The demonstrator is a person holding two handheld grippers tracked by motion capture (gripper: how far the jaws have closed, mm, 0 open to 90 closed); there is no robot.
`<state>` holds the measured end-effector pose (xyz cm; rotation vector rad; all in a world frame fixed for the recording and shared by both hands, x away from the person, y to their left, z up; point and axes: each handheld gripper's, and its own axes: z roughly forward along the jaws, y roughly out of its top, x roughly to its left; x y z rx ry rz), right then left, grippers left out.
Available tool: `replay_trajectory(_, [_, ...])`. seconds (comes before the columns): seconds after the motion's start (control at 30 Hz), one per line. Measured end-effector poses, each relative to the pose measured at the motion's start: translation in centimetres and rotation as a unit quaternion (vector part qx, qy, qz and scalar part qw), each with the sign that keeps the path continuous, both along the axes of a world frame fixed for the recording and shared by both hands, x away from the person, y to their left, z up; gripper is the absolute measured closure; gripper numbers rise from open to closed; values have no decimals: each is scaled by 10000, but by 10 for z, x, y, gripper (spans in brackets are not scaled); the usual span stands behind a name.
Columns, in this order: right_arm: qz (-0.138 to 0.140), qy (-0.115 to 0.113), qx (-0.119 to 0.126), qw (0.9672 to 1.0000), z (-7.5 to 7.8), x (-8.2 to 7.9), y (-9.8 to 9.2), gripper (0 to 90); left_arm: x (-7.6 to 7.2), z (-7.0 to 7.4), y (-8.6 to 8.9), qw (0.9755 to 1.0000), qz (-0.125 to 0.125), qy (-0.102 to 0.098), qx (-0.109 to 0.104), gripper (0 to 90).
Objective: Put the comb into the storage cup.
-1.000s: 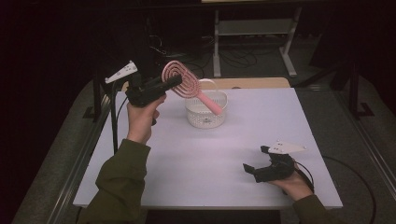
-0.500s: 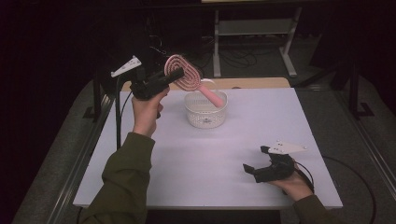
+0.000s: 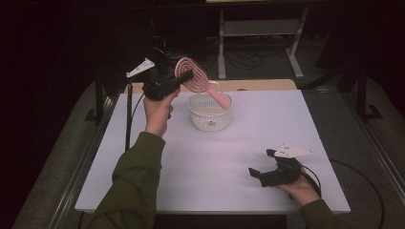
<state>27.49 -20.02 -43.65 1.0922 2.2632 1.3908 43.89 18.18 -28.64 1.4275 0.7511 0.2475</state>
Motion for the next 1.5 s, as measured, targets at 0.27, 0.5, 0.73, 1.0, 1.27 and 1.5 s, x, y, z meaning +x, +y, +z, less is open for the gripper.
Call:
replay_trajectory(0.27, [2, 9, 3, 10000, 0, 0, 0, 0, 10, -9, -6, 9998, 146, 70, 109, 646])
replay_trajectory(0.5, [9, 9, 2, 10000, 0, 0, 0, 0, 12, -15, -11, 9996, 171, 121, 173, 646])
replay_trajectory(0.73, [19, 15, 4, 10000, 0, 0, 0, 0, 15, -21, -16, 9993, 229, 158, 239, 646])
replay_trajectory(1.0, [18, 18, 13, 10000, 0, 0, 0, 0, 19, -29, -18, 9988, 318, 213, 295, 646])
replay_trajectory(1.27, [27, 14, 11, 10000, 0, 0, 0, 0, 23, -45, -18, 9978, 440, 413, 285, 646])
replay_trajectory(1.5, [38, -10, 4, 10000, 0, -1, 0, 0, 24, -57, -20, 9971, 485, 511, 277, 646])
